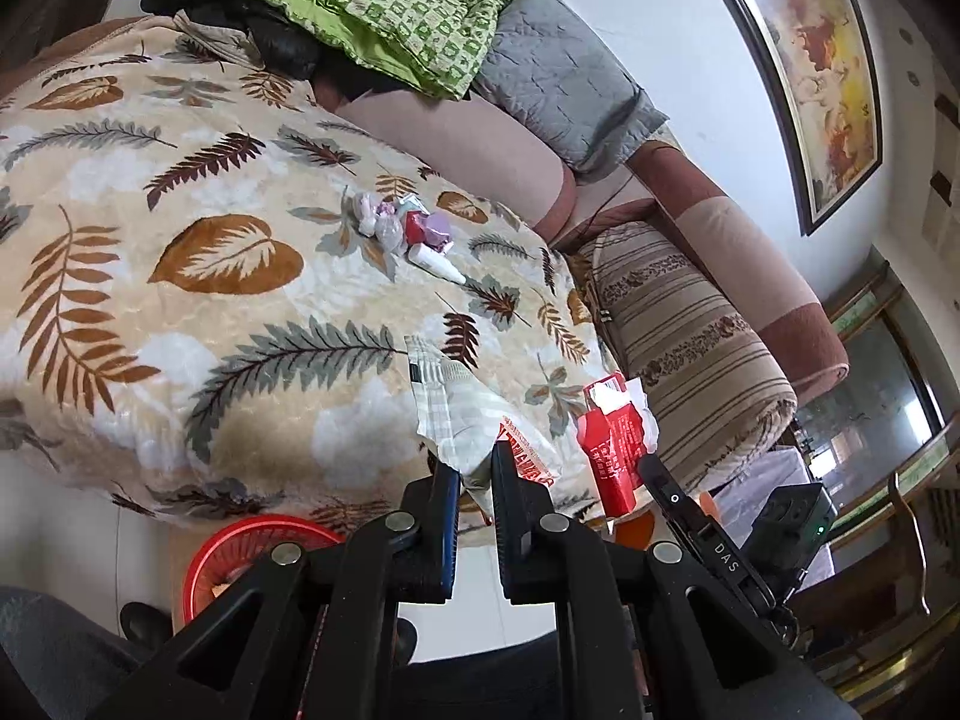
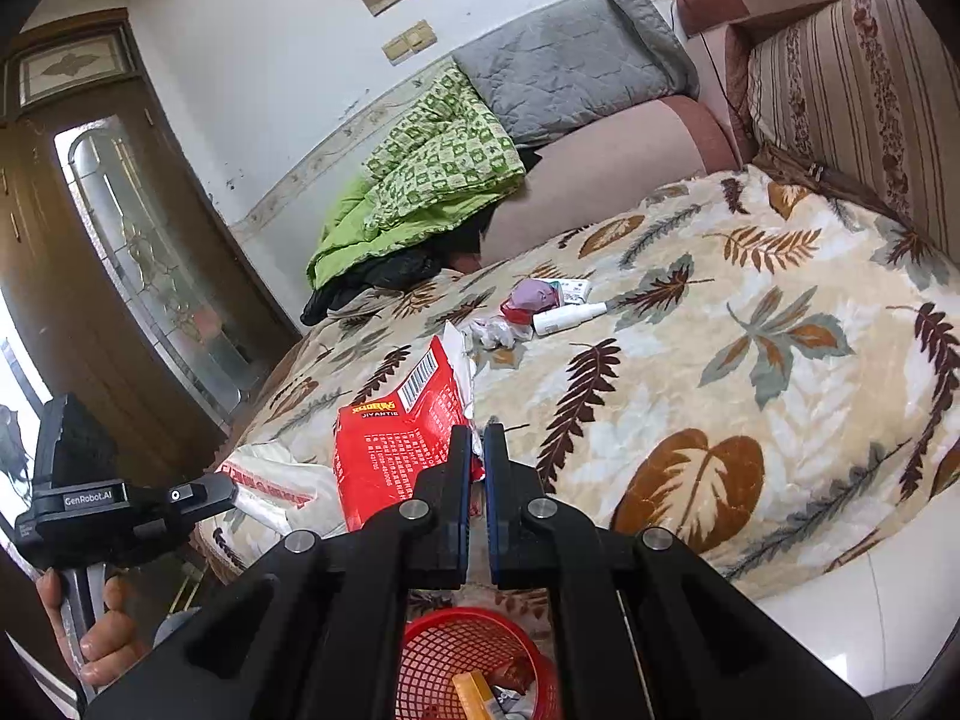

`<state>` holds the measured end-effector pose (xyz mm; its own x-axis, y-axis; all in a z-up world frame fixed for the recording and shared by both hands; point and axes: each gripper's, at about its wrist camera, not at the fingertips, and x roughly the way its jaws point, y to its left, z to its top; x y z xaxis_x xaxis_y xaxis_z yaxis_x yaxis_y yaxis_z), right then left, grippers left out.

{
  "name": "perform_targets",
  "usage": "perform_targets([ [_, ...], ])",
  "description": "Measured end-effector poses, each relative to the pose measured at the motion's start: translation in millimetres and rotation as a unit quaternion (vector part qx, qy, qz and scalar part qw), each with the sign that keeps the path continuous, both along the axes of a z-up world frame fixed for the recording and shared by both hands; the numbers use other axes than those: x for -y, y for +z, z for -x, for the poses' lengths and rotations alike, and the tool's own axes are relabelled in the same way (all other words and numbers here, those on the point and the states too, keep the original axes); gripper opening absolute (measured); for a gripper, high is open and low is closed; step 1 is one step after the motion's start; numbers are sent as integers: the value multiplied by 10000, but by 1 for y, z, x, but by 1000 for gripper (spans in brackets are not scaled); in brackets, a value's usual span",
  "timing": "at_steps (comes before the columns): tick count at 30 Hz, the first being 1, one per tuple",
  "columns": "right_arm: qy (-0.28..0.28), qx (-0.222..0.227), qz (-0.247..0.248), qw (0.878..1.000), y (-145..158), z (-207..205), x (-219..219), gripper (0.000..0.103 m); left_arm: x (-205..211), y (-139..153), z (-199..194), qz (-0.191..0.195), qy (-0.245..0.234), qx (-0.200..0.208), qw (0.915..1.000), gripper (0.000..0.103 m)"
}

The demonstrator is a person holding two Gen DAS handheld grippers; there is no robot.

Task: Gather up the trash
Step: 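Carry the white wrapper and red carton over the red wastebasket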

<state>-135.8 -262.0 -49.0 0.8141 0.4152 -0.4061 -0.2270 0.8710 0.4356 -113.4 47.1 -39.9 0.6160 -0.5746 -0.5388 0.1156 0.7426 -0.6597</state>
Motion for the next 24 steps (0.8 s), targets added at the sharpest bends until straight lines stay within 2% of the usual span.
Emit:
perform_targets([
  [13, 187, 63, -13, 9998, 1, 32, -4, 4, -1, 7, 33, -68, -165, 51, 9998, 8],
  [24, 677, -96, 100, 9976, -11, 35, -27, 4, -9, -21, 59, -374, -227, -338, 9985, 8],
])
